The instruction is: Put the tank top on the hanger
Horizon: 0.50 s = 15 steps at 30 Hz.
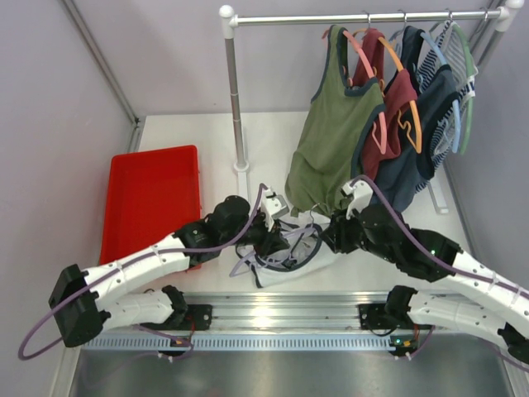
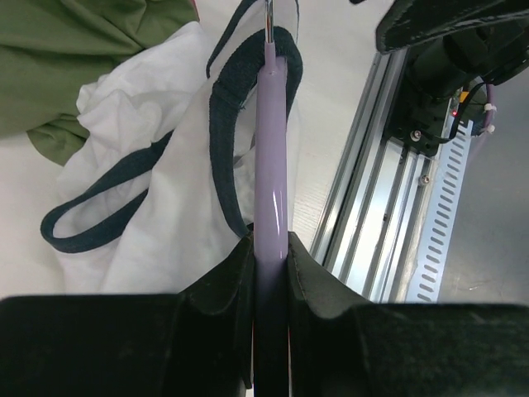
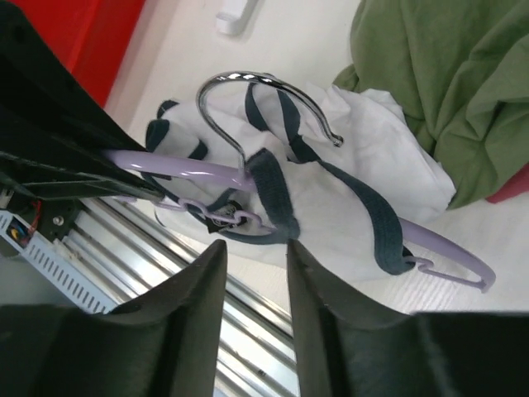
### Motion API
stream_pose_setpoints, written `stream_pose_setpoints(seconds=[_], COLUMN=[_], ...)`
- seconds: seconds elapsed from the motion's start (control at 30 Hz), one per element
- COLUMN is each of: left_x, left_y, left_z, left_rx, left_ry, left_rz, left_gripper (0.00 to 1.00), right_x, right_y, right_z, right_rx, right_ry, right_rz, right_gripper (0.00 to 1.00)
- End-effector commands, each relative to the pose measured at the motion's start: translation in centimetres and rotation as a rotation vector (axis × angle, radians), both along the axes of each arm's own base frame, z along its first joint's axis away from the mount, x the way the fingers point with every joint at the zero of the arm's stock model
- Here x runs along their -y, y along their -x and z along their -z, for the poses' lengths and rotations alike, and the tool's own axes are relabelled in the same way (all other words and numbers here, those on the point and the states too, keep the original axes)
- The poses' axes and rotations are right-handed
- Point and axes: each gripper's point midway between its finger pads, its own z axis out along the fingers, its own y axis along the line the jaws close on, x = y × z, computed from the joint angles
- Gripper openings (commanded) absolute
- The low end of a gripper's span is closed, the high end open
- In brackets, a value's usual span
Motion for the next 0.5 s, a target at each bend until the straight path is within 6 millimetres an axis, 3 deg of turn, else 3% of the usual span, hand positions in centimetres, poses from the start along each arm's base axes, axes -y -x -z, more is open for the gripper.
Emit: stream_pose_setpoints(seconds=[0.0,0.2,0.47], left_x=[1.9,2.5,2.9], left_y=[-0.6,-0.8,-0.4], left_z=[-2.6,-2.3,-2.0], left_rx=[0.009,-0.021,-0.044], left_ry=[0.113,0.124,0.124], left_rz=[-0.001,-0.002,0.022], left_gripper=[0.0,0.0,0.02], right_x=[-1.0,-1.4,-1.9], right_y=[-0.4,-1.7,-4.0], right_z=[-2.3,-1.9,-1.3], right_rx=[0.103,0.133,0.161], right_ry=[-0.093,-0.093,-0.094], right_rz=[-0.028,0.034,0.143], right_gripper=[0.38,0.46,0.48])
